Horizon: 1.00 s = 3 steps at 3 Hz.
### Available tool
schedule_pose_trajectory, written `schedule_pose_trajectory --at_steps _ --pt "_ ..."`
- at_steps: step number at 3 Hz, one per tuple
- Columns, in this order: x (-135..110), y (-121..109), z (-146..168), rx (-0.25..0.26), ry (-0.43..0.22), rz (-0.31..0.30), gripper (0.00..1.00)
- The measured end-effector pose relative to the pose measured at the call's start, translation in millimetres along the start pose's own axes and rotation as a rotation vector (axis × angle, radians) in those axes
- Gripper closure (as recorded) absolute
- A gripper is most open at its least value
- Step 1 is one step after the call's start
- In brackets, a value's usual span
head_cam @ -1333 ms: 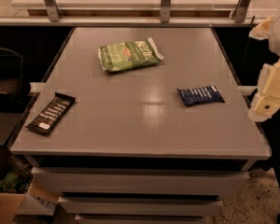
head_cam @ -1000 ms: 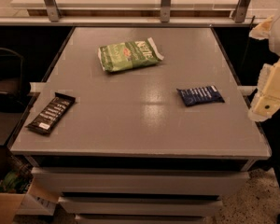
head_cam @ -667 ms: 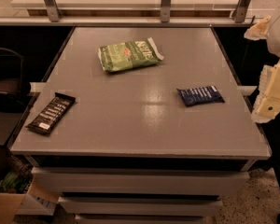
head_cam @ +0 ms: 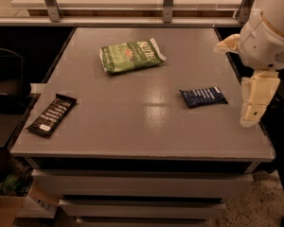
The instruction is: Move rxbar blueberry near green jalapeno chip bag
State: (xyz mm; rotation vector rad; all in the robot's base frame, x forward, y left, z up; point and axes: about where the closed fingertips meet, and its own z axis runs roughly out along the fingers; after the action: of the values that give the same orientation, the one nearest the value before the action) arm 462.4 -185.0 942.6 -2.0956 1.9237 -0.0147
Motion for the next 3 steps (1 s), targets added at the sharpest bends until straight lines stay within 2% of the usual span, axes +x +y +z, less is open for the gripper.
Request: schedule_pose_trajectory --at_steps 1,2,3 --pt "2.7 -19.2 27.1 -0.017 -0.002 -0.078 0.0" --pt "9.1 -38.5 52.4 -0.039 -0.014 -0.126 0.0" --pt "19.8 -52.4 76.9 -0.055 -0.001 -0.137 0.0"
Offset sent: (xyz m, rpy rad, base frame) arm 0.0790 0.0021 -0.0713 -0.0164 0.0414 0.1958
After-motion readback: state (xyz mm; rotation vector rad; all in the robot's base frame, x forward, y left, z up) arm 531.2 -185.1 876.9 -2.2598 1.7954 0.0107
